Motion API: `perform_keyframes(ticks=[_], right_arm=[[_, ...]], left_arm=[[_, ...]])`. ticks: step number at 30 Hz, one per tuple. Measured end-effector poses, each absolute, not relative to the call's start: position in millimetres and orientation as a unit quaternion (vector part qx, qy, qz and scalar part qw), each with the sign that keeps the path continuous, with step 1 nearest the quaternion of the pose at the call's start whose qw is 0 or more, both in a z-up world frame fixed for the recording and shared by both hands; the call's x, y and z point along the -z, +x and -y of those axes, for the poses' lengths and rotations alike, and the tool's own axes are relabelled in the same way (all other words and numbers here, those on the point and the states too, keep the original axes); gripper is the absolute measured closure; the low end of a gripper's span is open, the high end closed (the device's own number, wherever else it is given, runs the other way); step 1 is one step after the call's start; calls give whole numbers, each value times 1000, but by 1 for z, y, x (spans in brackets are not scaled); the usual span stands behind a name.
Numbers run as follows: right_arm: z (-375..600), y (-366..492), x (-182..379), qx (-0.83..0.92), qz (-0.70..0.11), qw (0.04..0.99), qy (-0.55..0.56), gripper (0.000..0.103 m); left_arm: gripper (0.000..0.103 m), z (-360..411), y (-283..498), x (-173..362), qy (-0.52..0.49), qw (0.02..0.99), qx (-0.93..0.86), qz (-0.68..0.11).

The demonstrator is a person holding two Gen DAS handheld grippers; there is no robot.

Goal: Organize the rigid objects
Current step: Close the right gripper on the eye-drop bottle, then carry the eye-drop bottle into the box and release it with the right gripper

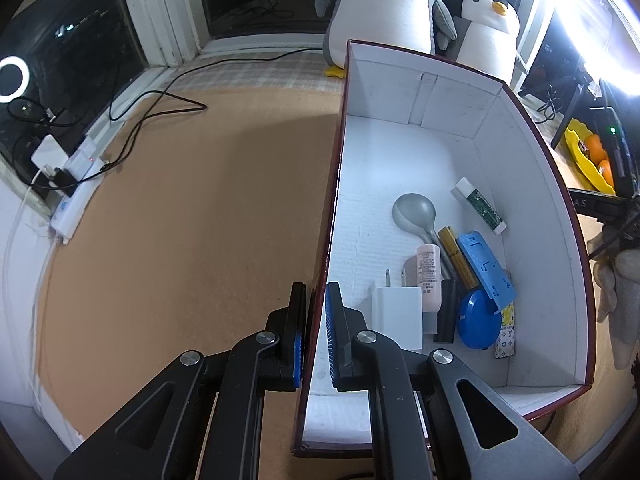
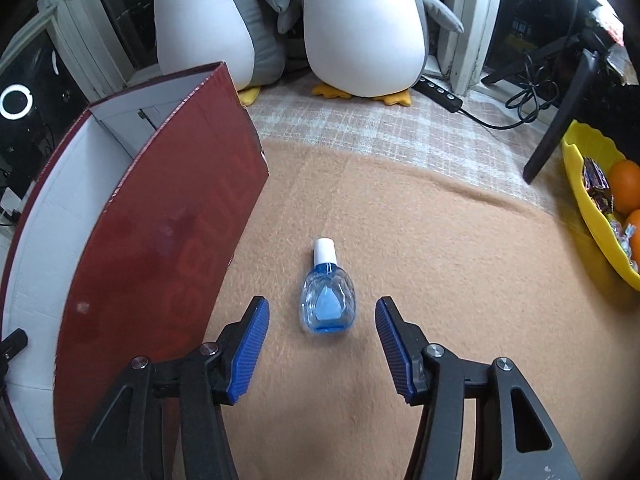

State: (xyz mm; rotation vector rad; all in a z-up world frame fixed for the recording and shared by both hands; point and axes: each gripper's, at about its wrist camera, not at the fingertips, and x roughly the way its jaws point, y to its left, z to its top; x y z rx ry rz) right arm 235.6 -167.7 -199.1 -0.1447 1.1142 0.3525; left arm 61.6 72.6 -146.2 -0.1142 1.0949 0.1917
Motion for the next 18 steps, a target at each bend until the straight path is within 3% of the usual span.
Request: perform_keyframes(ticks=[8,18], right_arm=[[161,248,214,-160,-537,823,-95,74],[168,233,213,-161,-529,828,-96,75]], left_arm=[[95,-75,61,146,-66,847,-92,-520],[95,-76,58,146,-75,847,-89,-519]])
